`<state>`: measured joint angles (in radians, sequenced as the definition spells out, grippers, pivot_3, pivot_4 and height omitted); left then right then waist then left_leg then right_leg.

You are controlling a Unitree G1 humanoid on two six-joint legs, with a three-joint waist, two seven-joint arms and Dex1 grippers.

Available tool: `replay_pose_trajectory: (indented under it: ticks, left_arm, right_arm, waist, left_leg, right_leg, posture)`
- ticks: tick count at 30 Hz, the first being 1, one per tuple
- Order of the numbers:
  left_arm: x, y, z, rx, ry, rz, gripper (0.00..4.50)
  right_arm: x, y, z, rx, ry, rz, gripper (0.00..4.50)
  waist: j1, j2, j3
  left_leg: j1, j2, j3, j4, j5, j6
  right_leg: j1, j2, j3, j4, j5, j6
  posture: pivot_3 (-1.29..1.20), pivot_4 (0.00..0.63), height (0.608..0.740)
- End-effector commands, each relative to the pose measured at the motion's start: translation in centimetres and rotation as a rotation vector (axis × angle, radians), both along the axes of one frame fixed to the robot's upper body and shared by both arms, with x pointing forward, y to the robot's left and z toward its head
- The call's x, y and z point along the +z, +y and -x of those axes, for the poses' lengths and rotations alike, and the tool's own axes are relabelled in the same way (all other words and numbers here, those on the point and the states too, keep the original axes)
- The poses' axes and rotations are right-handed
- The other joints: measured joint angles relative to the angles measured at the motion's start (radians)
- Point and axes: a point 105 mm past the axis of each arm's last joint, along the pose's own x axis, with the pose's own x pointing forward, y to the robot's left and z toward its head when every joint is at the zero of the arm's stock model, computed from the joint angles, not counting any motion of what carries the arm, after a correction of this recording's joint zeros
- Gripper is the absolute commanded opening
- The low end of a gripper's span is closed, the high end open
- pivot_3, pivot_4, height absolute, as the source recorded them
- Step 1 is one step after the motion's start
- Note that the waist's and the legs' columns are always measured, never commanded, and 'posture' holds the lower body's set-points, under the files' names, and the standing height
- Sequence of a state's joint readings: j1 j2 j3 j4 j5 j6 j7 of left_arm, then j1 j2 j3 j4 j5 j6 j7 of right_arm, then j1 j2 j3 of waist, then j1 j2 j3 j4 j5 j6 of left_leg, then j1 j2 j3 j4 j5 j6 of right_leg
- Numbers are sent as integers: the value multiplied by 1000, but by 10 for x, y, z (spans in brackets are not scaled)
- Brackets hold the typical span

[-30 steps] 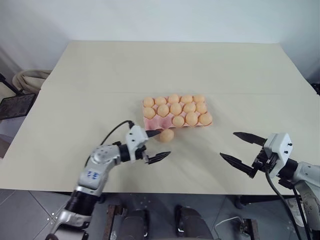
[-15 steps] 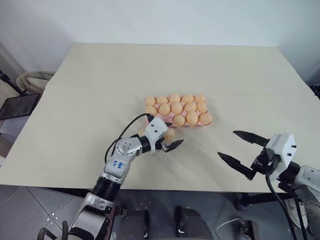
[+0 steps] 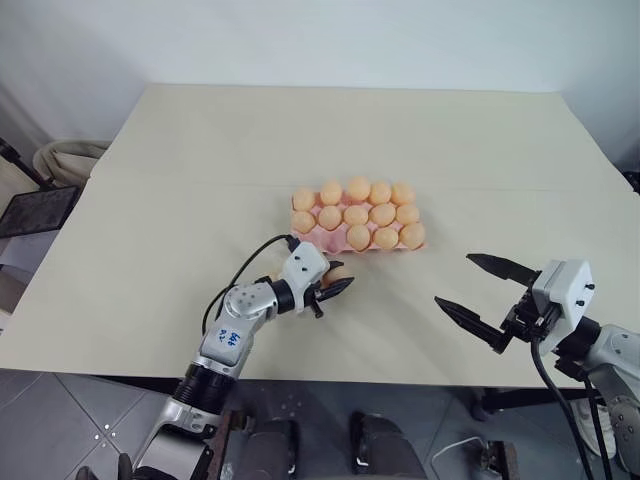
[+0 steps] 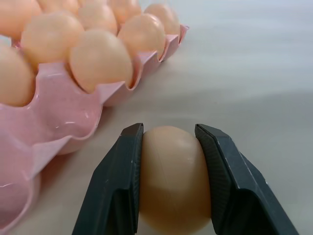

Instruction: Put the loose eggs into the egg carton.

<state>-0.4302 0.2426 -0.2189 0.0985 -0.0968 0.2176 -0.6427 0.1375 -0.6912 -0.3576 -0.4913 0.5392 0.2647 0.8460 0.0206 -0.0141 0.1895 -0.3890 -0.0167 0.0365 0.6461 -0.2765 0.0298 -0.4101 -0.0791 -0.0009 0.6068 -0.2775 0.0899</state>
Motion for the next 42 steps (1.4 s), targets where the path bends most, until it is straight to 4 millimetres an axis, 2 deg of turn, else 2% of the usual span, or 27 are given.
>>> replay_pose_trajectory:
  ticks: [1,9,13,15,21,24,29,34,35,39,42]
  left_arm:
    - [8,4,3,-20,-16,4,1394]
    - [-2,1,4,-38,30,-25,1394]
    - [1,-2,5,-50,27,-12,1317]
    - [8,-3,5,-48,11,21,1317]
    - [47,0,0,-63,-58,178,1316]
    - [60,3,-10,-43,-105,194,1316]
    - [61,0,-34,1,-142,149,1316]
    - [61,-3,-50,-4,-138,142,1316]
    - [60,-3,-51,-12,-130,148,2040]
    - [64,-1,-49,-37,-154,159,3306]
    - [73,9,-38,-69,-207,161,4278]
  right_arm:
    - [6,3,1,15,-29,-8,4500]
    - [5,5,-1,22,-35,-15,4500]
    - [5,6,-2,27,-36,-17,4500]
    - [5,6,-2,29,-36,-18,4500]
    - [3,7,-2,31,-33,-23,4500]
    - [3,7,-3,31,-34,-24,4500]
    - [3,9,-4,30,-39,-27,4500]
    - [3,9,-4,23,-49,-28,4500]
    - [3,8,-3,21,-51,-29,4500]
    - [1,8,-2,15,-51,-32,4500]
    - [0,9,-2,19,-50,-41,4500]
  waist:
    - [1,0,0]
    - [2,0,0]
    - [2,0,0]
    - [3,0,0]
    - [3,0,0]
    - [3,0,0]
    - [4,0,0]
    - [4,0,0]
    - [3,0,0]
    - [3,0,0]
    - [0,0,0]
  left_leg:
    - [0,0,0,0,0,0]
    - [-1,0,0,0,-1,1]
    - [-1,0,0,0,-1,1]
    - [-1,0,0,0,-1,1]
    - [-2,0,0,0,-1,1]
    - [-2,0,0,0,-1,1]
    - [-2,0,0,0,-1,1]
    - [-3,0,0,0,-1,3]
    - [-3,0,0,0,-1,3]
    - [-4,0,0,0,-1,4]
    - [-4,0,0,0,-2,3]
  right_leg:
    - [0,0,0,0,0,0]
    - [0,0,0,-3,0,0]
    - [0,0,0,-3,0,0]
    - [0,0,0,-3,0,0]
    - [-1,0,0,-4,0,0]
    - [-1,0,-1,-4,0,0]
    - [0,0,-1,-4,1,1]
    - [-1,0,-2,-4,1,2]
    - [-1,0,-2,-4,1,2]
    - [-2,0,-2,-4,1,2]
    - [-2,0,-2,-4,1,2]
  posture:
    - [0,150,740]
    - [0,150,740]
    - [0,150,740]
    - [0,150,740]
    - [0,150,740]
    - [0,150,740]
    - [0,150,740]
    - [0,150,740]
    - [0,150,740]
    - [0,150,740]
    - [0,150,740]
